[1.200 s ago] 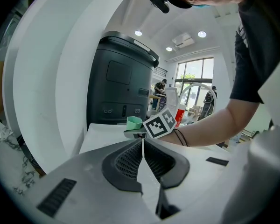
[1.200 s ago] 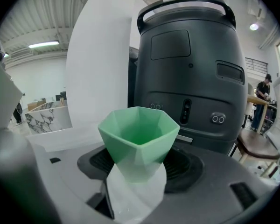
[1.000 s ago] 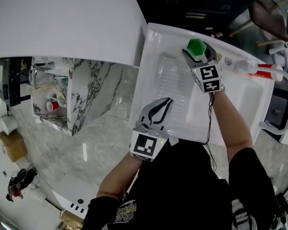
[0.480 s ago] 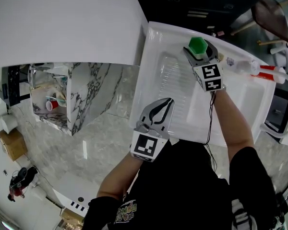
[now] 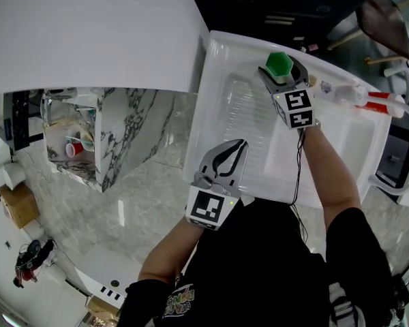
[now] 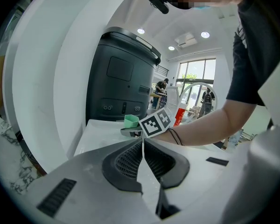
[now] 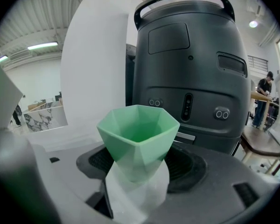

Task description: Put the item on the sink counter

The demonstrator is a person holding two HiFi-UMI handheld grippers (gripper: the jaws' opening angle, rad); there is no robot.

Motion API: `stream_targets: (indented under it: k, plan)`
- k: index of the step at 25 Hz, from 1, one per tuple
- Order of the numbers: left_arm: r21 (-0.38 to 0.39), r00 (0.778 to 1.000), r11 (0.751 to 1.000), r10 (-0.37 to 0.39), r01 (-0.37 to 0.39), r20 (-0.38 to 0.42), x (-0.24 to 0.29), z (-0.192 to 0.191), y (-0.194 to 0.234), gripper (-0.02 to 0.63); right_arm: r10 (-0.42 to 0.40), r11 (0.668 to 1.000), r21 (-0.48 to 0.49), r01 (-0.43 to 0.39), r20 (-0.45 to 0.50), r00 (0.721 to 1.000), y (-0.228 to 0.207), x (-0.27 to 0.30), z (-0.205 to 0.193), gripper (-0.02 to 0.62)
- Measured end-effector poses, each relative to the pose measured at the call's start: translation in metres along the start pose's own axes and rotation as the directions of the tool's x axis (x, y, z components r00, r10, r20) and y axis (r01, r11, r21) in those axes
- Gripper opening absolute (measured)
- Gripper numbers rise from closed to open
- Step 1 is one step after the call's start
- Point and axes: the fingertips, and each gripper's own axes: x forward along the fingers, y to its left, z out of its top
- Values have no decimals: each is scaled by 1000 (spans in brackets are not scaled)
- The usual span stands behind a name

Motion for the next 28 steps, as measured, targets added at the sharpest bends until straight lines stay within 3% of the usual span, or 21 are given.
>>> stream_targets:
  k: [14,28]
  plan:
    - [-1,1000,1000,12,-12,21,-10,1,-18,21,15,999,45,-15,-8,1000,7,-26,-11,391]
    - [17,998,999,35,-36,58,-14,10,-67,21,80,996,46,-82,51,996,18,-102,-4,388]
